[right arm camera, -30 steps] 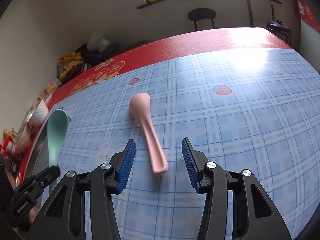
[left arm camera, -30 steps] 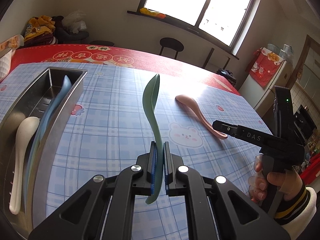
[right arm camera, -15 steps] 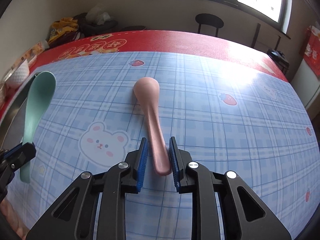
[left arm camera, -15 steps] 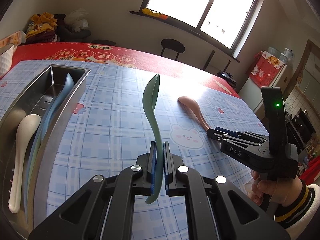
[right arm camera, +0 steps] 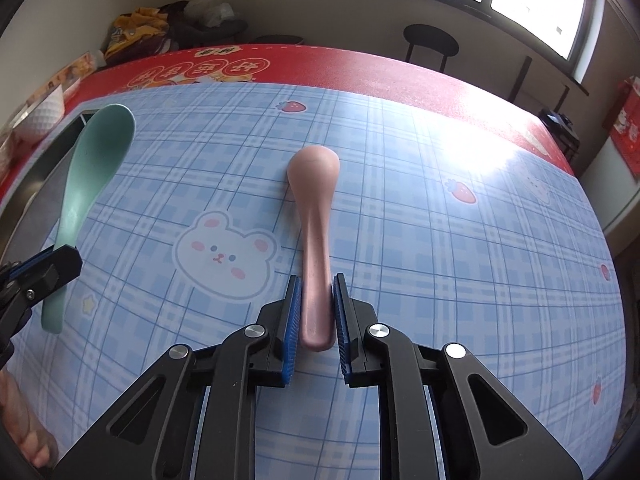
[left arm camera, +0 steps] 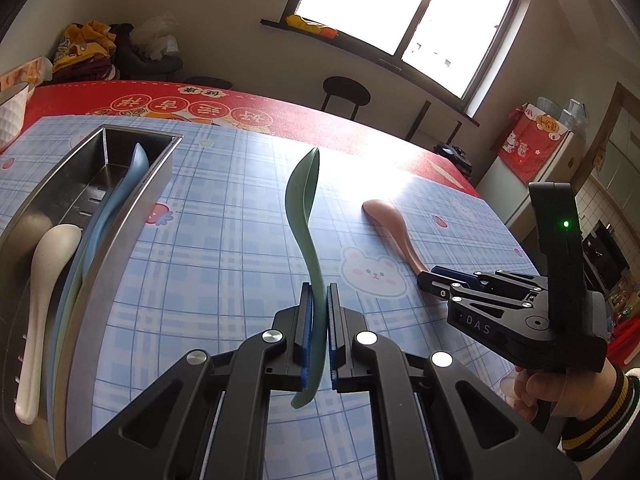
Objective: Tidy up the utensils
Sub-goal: 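Lift the green spoon with the left gripper while the right gripper grasps the pink spoon, then lower the green spoon into the tray, open the left gripper while the right lifts the pink spoon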
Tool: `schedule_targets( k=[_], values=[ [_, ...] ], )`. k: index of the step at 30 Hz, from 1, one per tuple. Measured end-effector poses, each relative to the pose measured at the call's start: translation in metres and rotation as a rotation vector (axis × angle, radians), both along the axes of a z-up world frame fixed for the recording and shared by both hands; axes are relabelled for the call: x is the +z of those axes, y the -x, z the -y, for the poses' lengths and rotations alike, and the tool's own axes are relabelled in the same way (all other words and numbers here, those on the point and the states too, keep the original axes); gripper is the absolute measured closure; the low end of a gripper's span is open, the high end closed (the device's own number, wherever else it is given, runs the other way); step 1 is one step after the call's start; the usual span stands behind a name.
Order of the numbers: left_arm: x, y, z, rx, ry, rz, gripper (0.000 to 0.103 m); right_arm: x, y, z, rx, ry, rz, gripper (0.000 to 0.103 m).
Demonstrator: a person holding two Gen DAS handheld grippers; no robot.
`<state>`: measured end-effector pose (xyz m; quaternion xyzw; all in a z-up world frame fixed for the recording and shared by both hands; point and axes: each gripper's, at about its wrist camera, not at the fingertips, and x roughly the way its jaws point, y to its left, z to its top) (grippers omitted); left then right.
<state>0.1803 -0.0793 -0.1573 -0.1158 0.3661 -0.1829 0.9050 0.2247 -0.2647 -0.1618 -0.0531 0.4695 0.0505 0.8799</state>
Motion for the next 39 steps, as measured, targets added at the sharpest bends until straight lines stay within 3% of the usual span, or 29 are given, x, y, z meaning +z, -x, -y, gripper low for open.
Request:
schedule_targets(
  k=[7, 16, 21, 24, 27, 36, 39],
  values=[
    [0.0, -0.001, 0.0, -0.002, -0.003, 0.001, 0.096, 0.001, -0.014, -0.002, 0.006, -0.006, -0.021, 0.085],
    [0.001, -0.001, 0.001, -0.004, -0.002, -0.001, 0.096, -0.003, -0.02, 0.005, -0.034, -0.108, -0.002, 0.085],
    [0.001, -0.001, 0.001, -0.004, -0.002, -0.001, 0.096, -0.004, -0.016, 0.001, -0.048, -0.097, 0.034, 0.088],
    [0.001, -0.001, 0.001, -0.003, 0.001, 0.001, 0.096, -0.003, -0.016, 0.012, -0.079, -0.218, 0.031, 0.089],
    [0.0, -0.003, -0.001, 0.0, 0.005, -0.006, 0.096, 0.001, -0.007, 0.012, -0.09, -0.253, 0.076, 0.089],
    [0.0, -0.003, -0.005, 0.005, 0.018, -0.009, 0.096, 0.005, 0.036, 0.009, -0.127, -0.551, 0.172, 0.089],
    [0.0, -0.002, -0.006, 0.008, 0.022, -0.006, 0.096, 0.01, 0.046, 0.003, -0.128, -0.532, 0.228, 0.089]
  ],
)
